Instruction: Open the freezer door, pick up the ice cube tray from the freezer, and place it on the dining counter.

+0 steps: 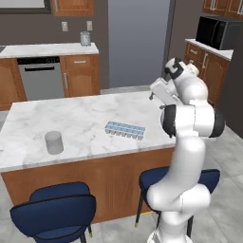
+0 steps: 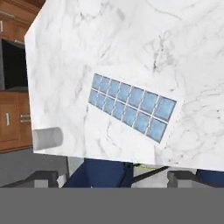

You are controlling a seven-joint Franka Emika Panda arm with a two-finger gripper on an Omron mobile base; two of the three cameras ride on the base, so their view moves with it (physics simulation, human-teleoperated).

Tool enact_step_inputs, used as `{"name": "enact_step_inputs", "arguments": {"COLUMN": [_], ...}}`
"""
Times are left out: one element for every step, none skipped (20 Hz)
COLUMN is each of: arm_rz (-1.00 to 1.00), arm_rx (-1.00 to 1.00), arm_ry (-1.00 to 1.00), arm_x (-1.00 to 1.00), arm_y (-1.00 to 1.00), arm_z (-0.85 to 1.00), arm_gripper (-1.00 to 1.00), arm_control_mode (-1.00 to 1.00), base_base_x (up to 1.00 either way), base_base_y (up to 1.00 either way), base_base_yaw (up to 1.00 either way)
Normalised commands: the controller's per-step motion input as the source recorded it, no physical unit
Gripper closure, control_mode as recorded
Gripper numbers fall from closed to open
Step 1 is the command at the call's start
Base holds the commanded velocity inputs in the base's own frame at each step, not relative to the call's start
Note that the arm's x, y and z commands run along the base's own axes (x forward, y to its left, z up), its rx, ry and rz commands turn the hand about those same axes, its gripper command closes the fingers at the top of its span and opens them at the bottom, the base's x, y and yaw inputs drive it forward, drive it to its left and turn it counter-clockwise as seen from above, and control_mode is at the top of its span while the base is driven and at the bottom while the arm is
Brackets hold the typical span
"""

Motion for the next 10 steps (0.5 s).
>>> {"name": "enact_step_inputs", "arguments": {"arm_rz": [0.03, 0.04, 0.06, 0.06, 0.07, 0.07, 0.08, 0.09, 0.09, 0.09], "arm_rx": [-0.22, -0.23, -0.24, -0.25, -0.25, -0.25, -0.25, -0.26, -0.25, -0.25], "arm_ry": [-0.14, -0.15, -0.17, -0.18, -0.2, -0.2, -0.2, -0.2, -0.2, -0.21], "arm_x": [-1.0, -1.0, -1.0, -1.0, -1.0, -1.0, -1.0, -1.0, -1.0, -1.0], "arm_y": [0.18, 0.21, 0.24, 0.24, 0.22, 0.23, 0.25, 0.31, 0.29, 0.24], "arm_z": [0.44, 0.36, 0.34, 0.3, 0.29, 0.28, 0.31, 0.32, 0.37, 0.34], "arm_gripper": [-1.0, -1.0, -1.0, -1.0, -1.0, -1.0, -1.0, -1.0, -1.0, -1.0], "arm_control_mode": [-1.0, -1.0, -1.0, -1.0, -1.0, -1.0, -1.0, -1.0, -1.0, -1.0], "base_base_x": [0.0, 0.0, 0.0, 0.0, 0.0, 0.0, 0.0, 0.0, 0.0, 0.0], "base_base_y": [0.0, 0.0, 0.0, 0.0, 0.0, 0.0, 0.0, 0.0, 0.0, 0.0], "base_base_yaw": [0.0, 0.0, 0.0, 0.0, 0.0, 0.0, 0.0, 0.0, 0.0, 0.0]}}
